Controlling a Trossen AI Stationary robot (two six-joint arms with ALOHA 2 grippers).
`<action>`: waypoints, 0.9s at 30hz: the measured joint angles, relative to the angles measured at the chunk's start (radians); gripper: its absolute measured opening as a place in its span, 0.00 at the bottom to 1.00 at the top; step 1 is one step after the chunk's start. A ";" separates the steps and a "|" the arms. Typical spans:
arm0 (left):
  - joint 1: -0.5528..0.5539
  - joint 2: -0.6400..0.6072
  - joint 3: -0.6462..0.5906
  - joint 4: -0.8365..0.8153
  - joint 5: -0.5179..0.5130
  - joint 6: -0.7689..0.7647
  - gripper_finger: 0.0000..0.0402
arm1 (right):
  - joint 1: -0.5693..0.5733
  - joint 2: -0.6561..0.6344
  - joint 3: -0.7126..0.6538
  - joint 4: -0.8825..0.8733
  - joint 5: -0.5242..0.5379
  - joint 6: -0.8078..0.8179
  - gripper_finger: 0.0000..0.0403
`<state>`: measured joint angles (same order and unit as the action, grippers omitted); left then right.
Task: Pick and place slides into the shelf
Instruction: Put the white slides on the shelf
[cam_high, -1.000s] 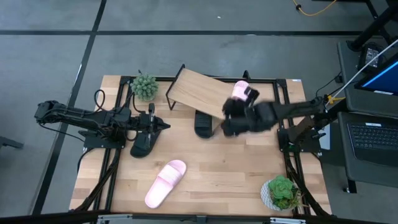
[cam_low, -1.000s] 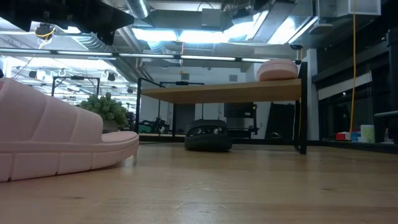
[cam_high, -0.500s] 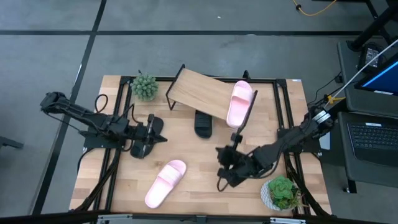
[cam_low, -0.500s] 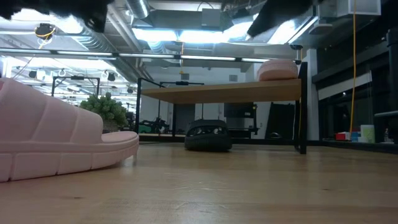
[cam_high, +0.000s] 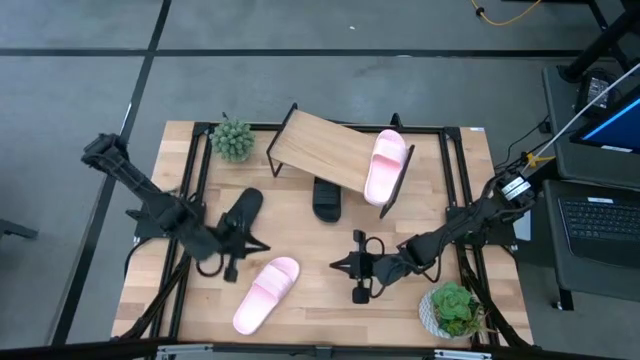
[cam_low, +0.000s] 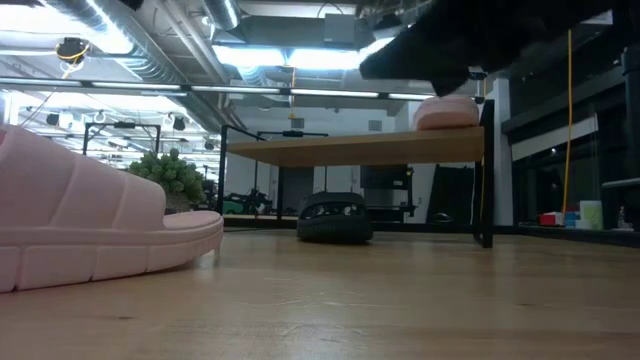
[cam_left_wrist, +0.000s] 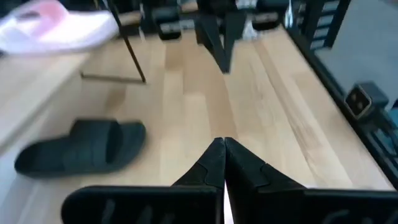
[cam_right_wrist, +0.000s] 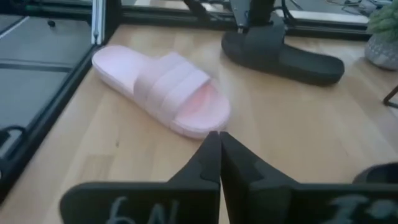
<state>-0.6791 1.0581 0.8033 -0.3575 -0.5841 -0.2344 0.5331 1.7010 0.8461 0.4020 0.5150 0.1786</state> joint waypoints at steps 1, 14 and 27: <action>-0.023 0.036 0.035 -0.037 -0.018 -0.029 0.00 | 0.000 0.000 -0.008 -0.002 -0.001 0.002 0.01; -0.171 0.417 0.402 -0.364 -0.034 -0.280 0.00 | 0.008 0.000 -0.018 0.089 -0.068 -0.002 0.01; -0.140 0.590 0.414 -0.370 0.075 -0.313 0.00 | 0.063 0.000 -0.018 0.128 -0.083 0.024 0.02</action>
<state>-0.8194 1.6480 1.2175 -0.7277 -0.5090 -0.5476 0.5959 1.7008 0.8284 0.5297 0.4316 0.2024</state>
